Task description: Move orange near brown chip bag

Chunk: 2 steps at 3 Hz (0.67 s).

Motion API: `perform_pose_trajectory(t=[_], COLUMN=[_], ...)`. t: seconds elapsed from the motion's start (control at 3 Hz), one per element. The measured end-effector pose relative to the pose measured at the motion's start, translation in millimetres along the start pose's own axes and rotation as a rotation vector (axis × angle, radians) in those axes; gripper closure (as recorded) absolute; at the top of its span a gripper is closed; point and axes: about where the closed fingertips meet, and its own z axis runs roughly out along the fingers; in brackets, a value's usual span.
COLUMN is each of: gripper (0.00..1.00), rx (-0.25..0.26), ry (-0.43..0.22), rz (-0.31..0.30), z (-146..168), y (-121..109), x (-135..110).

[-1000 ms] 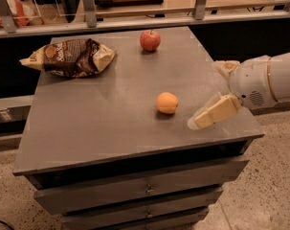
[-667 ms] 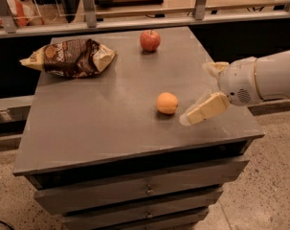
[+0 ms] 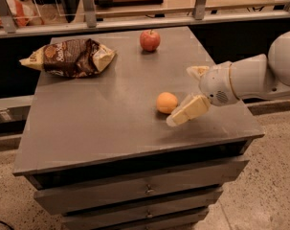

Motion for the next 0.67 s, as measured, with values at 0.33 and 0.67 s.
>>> perform_pose_trajectory(t=[0.33,0.67], gripper=[0.00,0.00], rx=[-0.006,-0.017], ry=[0.000,-0.001], rz=[-0.021,-0.034], z=[15.6,27.3], y=[-1.5,2.9], x=[0.5,1.6])
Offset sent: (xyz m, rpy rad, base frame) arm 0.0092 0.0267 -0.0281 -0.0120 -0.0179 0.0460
